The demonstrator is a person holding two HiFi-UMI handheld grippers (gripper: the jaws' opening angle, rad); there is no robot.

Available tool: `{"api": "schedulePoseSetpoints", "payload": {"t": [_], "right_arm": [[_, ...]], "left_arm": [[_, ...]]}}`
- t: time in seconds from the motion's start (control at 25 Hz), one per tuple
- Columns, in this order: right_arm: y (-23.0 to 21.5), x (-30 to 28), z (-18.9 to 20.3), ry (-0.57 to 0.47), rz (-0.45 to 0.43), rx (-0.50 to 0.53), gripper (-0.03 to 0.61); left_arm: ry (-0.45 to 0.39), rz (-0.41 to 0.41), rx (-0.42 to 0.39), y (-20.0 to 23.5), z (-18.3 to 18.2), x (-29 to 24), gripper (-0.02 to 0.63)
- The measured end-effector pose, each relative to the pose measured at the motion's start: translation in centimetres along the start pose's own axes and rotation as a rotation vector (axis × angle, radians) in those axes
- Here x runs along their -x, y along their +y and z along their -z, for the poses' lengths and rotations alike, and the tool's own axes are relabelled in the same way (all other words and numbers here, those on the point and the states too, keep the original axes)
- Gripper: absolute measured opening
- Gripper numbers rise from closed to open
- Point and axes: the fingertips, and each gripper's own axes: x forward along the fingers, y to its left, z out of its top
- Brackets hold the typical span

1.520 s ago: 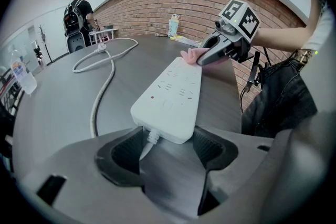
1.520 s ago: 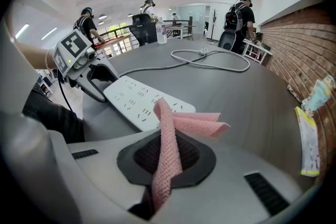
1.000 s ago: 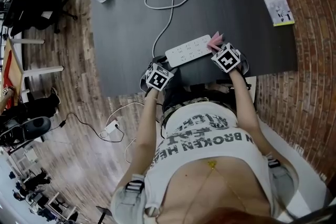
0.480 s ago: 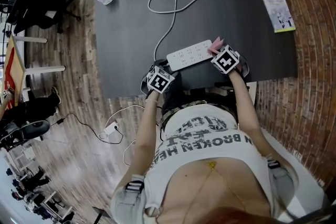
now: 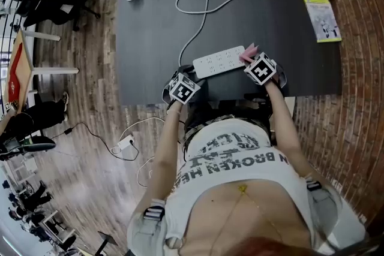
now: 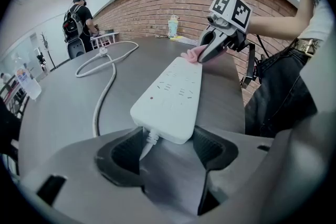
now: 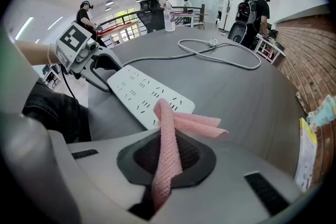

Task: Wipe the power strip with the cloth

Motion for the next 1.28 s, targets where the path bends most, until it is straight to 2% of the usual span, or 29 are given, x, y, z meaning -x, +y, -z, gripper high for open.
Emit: {"api": "schedulePoseSetpoints", "payload": {"t": [0.08,0.24,0.32,0.44,0.6,0.68,0.8,0.88,1.04,1.28], "right_arm": [[0.2,0.3,-0.5,-0.016,-0.028,0.044,0.017],[0.7,2.2,-2.3,-0.145,-0.065,0.129,0.017],[1.2,3.4,-2.8,-0.211,-0.083,0.179,0.017],[2.0,4.8,-3.2,-0.303,-0.108,0.257,0.017],[3.2,5.5,-3.0,-0.371,-0.127,0.321,0.017],[3.9,5.9,-3.1,-0.402,-0.144,0.339,0.017],[4.9,7.0,-3.7,-0.468,-0.171,0.368,0.017],[5.5,8.3,-4.5,-0.521,-0.175,0.389,0.017],[6.6,12.1,-6.9,-0.673,-0.166,0.366,0.017],[7.8,18.8,-9.7,-0.941,-0.173,0.218,0.017]], "left_arm": [[0.004,-0.011,0.002,0.1,0.0,0.2,0.281],[0.007,-0.06,0.043,0.3,-0.4,1.6,0.279],[-0.04,-0.093,0.093,0.3,-1.5,3.3,0.279],[-0.159,-0.119,0.177,-0.1,-3.6,5.6,0.276],[-0.276,-0.128,0.222,-1.2,-5.3,7.0,0.242],[-0.327,-0.13,0.242,-1.8,-6.1,7.6,0.194],[-0.407,-0.136,0.254,-3.0,-7.5,8.6,0.058],[-0.462,-0.141,0.245,-3.9,-8.8,9.5,0.018],[-0.583,-0.141,0.237,-5.4,-11.6,11.6,0.008],[-0.754,-0.18,0.197,-6.8,-16.2,16.5,0.008]]}}
